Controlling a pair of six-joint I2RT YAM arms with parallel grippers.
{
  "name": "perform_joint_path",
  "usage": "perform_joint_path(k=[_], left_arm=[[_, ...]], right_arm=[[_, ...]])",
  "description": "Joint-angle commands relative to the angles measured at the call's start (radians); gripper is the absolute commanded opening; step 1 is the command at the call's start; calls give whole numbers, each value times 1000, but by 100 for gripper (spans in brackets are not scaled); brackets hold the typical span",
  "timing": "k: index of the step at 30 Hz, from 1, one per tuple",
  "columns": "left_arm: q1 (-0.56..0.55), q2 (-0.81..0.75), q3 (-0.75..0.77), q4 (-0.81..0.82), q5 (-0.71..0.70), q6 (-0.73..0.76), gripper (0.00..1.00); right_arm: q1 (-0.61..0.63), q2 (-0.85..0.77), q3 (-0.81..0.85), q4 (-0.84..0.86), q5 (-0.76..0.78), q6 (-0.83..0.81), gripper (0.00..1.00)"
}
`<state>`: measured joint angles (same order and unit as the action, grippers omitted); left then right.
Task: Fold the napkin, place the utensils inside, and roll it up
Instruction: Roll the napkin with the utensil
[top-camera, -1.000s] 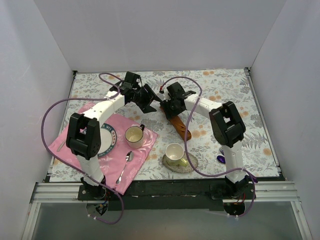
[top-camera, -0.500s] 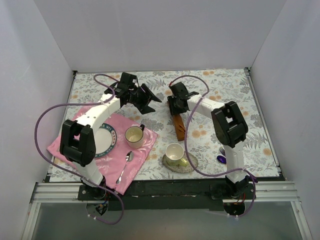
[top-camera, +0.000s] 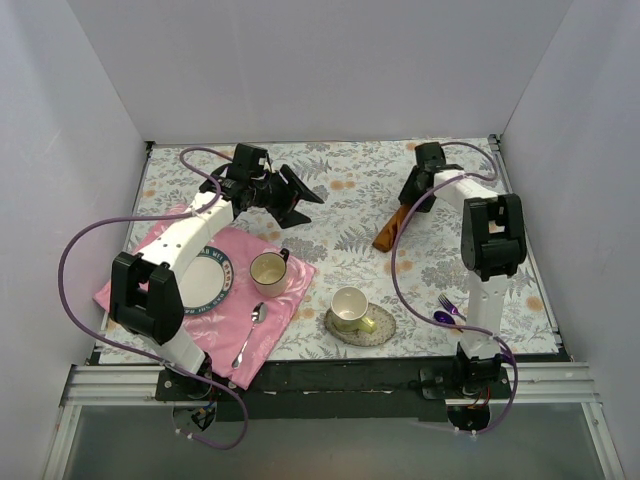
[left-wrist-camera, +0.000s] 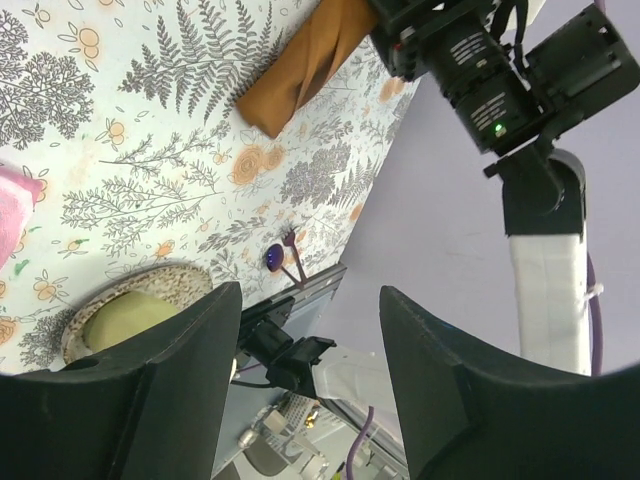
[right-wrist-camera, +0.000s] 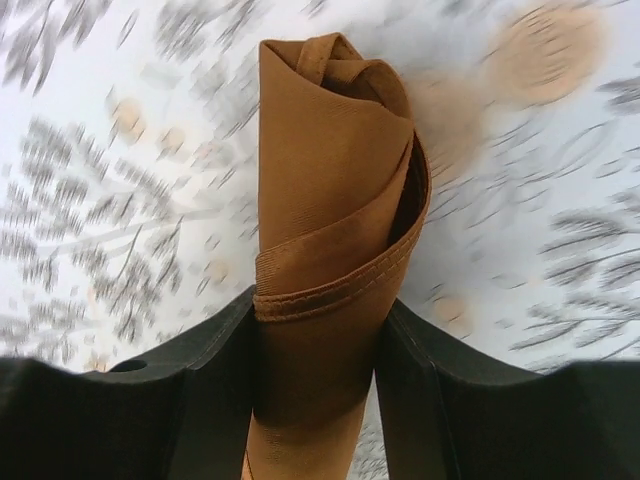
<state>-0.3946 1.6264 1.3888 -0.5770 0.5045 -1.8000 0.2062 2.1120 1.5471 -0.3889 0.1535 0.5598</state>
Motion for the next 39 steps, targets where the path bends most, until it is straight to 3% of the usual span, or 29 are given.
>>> perform_joint_path(k=[1,8,13,19,30,39], left_arm=[[8,-68,4,-33,42,20,57],[42,-57,35,-63,65,44,57],[59,-37,56,-63,78,47,57],[63,-7,82,-64,86,48,57],[62,16,110,-50,117,45,57],[60,53,257,-126,138,148,69]], right_arm=[[-95,69,88,-97,38,129,55],[-175,202,281,-186,60,138,58],[-194,252,364,-225,52,135,79],[-195,302,496,-291,34,123,92],[-197,119,380,-289,23,-12,99],[-163,-142,332,-387,115,-189,99]])
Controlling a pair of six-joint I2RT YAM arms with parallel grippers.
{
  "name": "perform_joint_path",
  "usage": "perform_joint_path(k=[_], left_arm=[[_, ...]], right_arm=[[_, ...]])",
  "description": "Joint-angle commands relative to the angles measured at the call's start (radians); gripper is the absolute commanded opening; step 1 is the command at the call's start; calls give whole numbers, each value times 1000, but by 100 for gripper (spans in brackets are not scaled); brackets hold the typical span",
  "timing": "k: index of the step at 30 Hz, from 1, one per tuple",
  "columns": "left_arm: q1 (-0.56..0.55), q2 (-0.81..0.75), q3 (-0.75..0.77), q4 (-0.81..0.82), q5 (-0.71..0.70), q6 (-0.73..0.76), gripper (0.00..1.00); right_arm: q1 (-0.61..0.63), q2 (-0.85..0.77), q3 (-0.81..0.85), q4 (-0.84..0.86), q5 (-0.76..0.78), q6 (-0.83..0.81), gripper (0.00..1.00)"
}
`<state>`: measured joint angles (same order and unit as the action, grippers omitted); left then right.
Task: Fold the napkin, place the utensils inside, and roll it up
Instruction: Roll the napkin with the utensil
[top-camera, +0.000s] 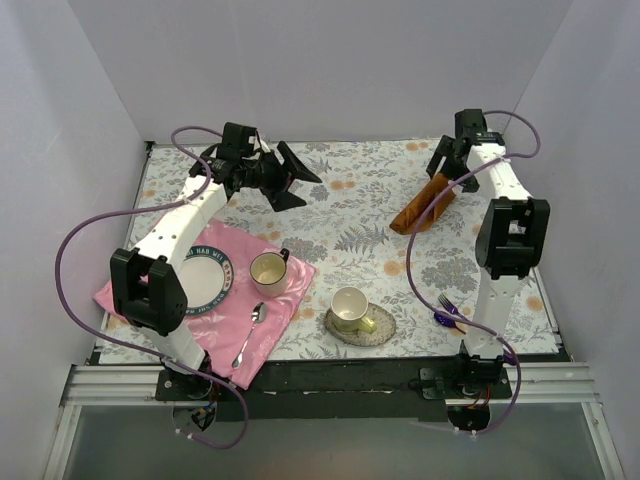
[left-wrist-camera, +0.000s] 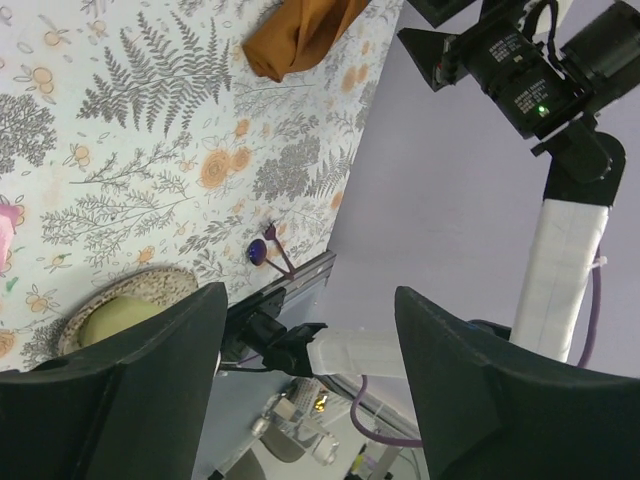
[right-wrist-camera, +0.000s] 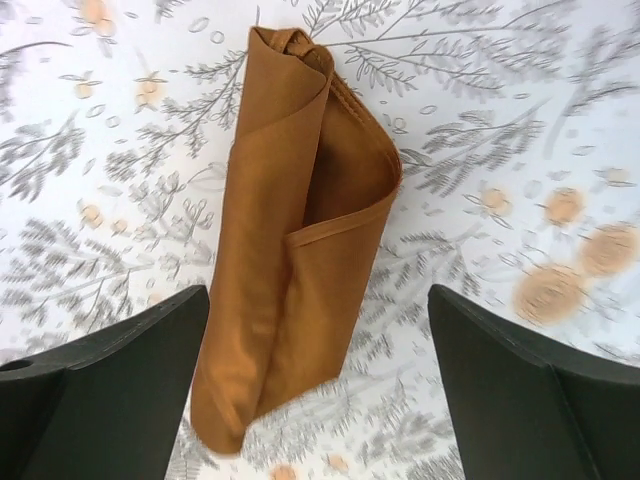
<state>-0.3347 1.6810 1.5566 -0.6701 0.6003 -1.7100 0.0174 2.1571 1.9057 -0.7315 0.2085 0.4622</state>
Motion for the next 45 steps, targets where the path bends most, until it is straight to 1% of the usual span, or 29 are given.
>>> perform_joint_path(k=[1,2,3,4,6,7,8,9,11,12,13,15,18,19,20,21,22,23,25,28,35,36,38,39,42,44,45], left_arm=[[2,3,114,-40,46,59,70],[0,8,128,-42,52,62,74],[0,9,135,-46,59,72,75],[2,9,146,-51,61,73,76],[-6,5,149,-51,61,72,78],[-9,6,149,-52,58,67,79],[-13,5,154,-52,56,66,79],[-23,8,158,-59,52,67,79],[-36,11,175,-71,38,66,78],[-56,8,180,-71,39,62,78],[-67,6,184,-69,32,59,77],[-98,3,186,-69,32,65,77],[-118,-9,159,-74,32,96,76],[-119,-20,148,-72,30,104,76],[-119,-26,137,-71,35,110,75],[-119,-29,125,-68,41,122,75],[-119,-32,112,-68,44,134,75],[-121,-36,111,-71,44,148,76],[-119,-38,111,-91,35,184,77],[-119,-27,125,-111,24,219,79],[-119,28,197,-115,47,234,79],[-119,42,203,-118,49,236,79],[-119,51,217,-126,50,237,79],[-118,54,221,-128,52,237,79],[-116,66,230,-132,55,240,79],[-115,72,235,-134,55,240,79],[-113,75,238,-134,56,240,79]], right_arm=[[32,-248,-42,-43,69,-102,99],[39,-276,-68,-39,63,-118,99],[55,-304,-85,-31,52,-129,99],[58,-348,-102,-10,-1,-143,99],[64,-379,-112,-40,-6,-140,99],[61,-419,-146,-29,-33,-128,99],[52,-442,-195,18,-79,-128,99],[21,-453,-247,58,-105,-110,99],[-8,-422,-258,37,-103,-80,99],[-52,-410,-272,40,-122,-65,99],[-62,-386,-302,41,-145,-30,99],[-68,-362,-316,32,-153,-4,95],[-74,-347,-425,133,-85,65,85],[-85,-329,-441,151,-31,85,81],[-94,-313,-441,155,3,104,75],[-112,-298,-435,155,34,115,74],[-123,-258,-427,171,14,118,68],[-129,-234,-395,173,-9,98,66],[-132,-159,-344,143,-1,76,66],[-134,-103,-304,142,14,46,68],[-140,-40,-274,167,22,36,65],[-142,-25,-260,162,17,35,58],[-145,-19,-255,161,6,39,55],[-146,-20,-257,168,-10,39,49],[-146,-32,-264,170,-15,47,47],[-148,-40,-270,181,-23,47,40],[-148,-46,-264,181,-29,41,33]])
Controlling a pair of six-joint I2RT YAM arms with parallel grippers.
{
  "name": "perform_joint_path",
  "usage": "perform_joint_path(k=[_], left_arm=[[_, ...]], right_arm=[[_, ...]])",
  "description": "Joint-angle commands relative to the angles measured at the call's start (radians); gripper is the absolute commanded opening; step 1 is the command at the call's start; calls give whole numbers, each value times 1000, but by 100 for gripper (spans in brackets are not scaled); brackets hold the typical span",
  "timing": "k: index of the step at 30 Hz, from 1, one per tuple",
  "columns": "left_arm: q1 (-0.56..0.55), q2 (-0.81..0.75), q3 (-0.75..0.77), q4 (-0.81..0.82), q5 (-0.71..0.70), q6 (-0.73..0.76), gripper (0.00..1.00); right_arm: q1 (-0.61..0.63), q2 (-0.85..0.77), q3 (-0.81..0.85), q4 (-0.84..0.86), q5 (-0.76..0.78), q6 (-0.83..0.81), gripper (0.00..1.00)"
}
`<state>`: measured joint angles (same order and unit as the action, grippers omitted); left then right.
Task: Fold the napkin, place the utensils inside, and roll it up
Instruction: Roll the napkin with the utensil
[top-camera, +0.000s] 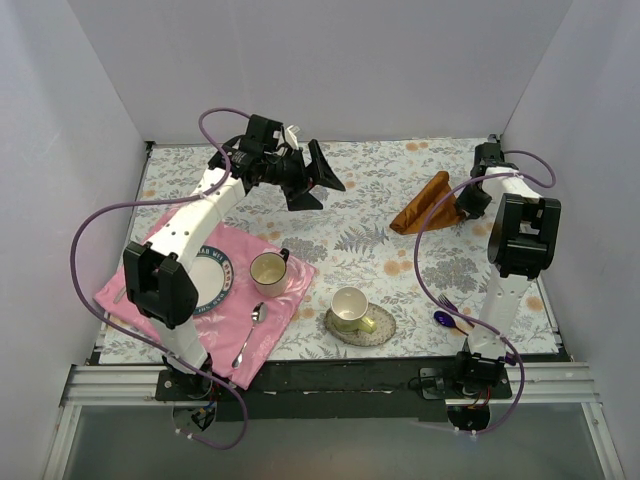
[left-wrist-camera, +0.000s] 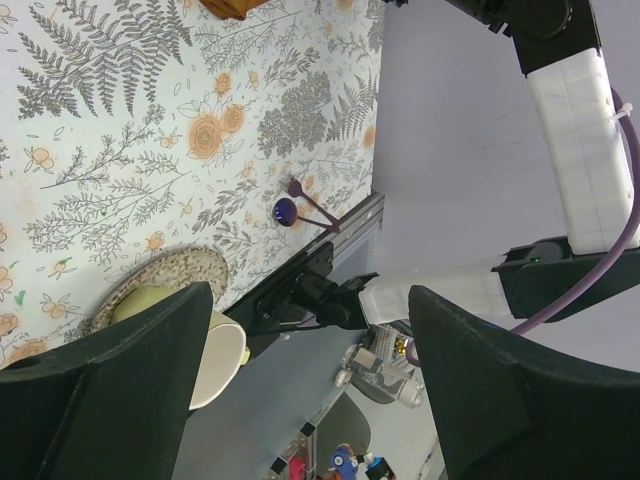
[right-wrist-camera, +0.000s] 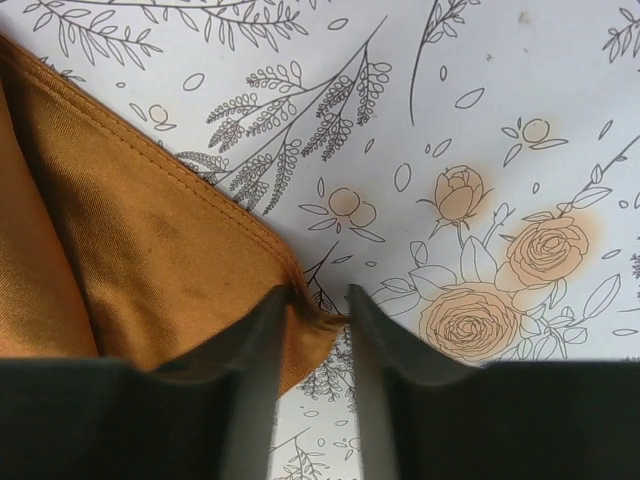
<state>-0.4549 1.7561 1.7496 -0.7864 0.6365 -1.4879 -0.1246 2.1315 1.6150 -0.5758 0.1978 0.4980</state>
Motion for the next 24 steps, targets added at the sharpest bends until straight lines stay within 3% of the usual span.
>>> perform_joint_path(k=[1,8,14,24], left_arm=[[7,5,48,-17,22,18,79],[10,5,41,-7,25,14,78],[10,0,21,6,32,3,78],[12,-9,-5,27,42,-11,78]], right_arm=[[-6,-24,34,13,-23,2,31],[0,-62,49,-2,-96,-21,15],[9,-102,39,10,-155,-24,14],[36,-61,175,-6,-297,-19,14]])
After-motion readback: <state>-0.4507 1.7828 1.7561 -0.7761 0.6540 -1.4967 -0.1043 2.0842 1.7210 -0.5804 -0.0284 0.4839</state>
